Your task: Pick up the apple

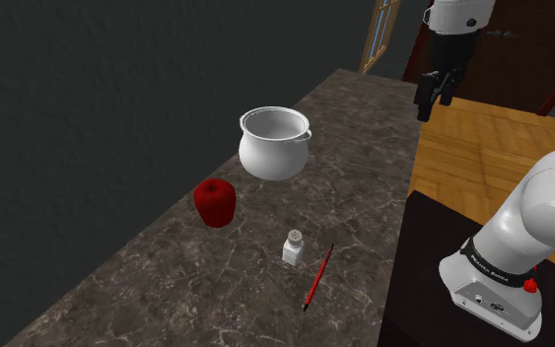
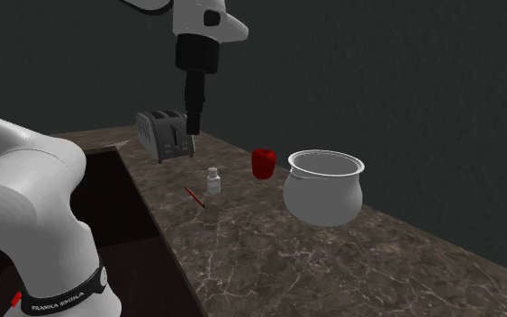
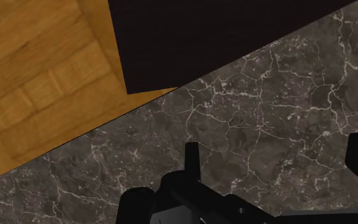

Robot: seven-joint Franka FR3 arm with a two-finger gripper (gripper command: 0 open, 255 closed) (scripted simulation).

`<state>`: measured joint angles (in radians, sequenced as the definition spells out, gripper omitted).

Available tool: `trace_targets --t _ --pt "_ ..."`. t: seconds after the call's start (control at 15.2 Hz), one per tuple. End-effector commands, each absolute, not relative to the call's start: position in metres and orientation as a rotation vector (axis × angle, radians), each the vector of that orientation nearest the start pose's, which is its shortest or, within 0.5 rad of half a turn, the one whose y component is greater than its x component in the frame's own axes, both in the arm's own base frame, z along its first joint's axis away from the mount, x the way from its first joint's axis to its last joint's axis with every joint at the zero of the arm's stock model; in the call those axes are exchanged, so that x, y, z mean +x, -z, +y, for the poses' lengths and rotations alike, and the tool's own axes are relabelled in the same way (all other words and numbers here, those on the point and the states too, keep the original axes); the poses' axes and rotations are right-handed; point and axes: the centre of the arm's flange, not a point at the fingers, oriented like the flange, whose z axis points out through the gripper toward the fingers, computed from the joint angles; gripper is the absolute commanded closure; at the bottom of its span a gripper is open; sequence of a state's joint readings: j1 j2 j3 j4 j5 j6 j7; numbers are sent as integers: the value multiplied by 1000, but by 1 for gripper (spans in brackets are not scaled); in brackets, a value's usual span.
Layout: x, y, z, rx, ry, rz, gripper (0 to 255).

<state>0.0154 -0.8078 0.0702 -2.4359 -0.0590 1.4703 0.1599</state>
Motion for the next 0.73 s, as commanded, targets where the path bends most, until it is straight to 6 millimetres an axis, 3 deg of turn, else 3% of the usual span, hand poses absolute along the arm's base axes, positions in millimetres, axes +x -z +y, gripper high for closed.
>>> trace_targets --t 0.0,0.66 --pt "286 -552 23 -3255 -238 165 0" --pt "351 -514 124 -3206 -242 284 0"
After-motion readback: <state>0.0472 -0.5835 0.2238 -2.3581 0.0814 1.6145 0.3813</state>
